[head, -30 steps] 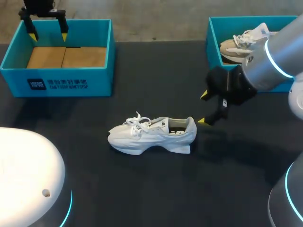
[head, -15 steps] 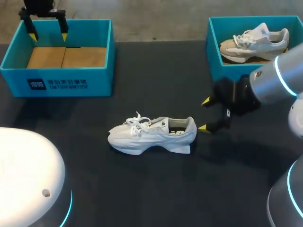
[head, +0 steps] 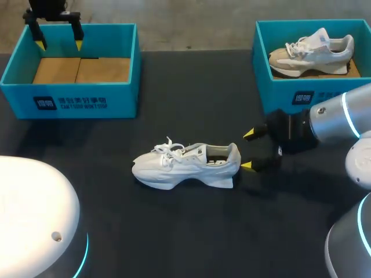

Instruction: Take the shoe out of the shoebox, open the shoe tongue, remove and reinsert the insole, then place the shoe into the shoebox

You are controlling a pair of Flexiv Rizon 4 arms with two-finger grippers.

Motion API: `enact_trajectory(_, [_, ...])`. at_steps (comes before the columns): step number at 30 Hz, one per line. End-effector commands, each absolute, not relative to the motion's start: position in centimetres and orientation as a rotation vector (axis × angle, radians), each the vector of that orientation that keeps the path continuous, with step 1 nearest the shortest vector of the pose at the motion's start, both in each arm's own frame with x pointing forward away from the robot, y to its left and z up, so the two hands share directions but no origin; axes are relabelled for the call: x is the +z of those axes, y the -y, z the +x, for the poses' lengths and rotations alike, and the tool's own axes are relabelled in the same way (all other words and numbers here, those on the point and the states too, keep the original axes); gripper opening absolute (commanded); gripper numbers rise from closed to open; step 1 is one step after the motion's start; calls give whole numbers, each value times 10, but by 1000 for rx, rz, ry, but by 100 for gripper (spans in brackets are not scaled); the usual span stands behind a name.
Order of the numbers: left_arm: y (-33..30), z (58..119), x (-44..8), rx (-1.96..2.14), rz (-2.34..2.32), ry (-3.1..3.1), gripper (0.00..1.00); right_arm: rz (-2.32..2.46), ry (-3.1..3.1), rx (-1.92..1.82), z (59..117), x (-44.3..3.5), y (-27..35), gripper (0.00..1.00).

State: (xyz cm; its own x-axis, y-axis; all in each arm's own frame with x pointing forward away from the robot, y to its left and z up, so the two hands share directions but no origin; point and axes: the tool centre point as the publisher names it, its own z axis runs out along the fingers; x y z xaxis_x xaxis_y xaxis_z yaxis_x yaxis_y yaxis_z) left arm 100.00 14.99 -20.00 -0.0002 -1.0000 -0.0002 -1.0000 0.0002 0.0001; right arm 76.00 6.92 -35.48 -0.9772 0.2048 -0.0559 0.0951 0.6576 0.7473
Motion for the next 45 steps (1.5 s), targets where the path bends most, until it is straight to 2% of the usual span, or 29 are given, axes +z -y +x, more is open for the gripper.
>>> enact_trajectory(1, [-150,1000,-200,0,-2221,-2222,100,258,-2712,1266,766,-367,-76,100])
enact_trajectory(43, [-150,1000,-200,0,-2221,-2222,100,324,-2738,1371,757,-417,-121,100])
enact_trajectory(44, [-150,1000,-200,0,-2221,-2222,100,324,-2739,1371,757,-418,-121,94])
enact_trajectory(45, [-150,1000,-200,0,-2221,-2222,100,322,-2743,1373,757,-419,-121,44])
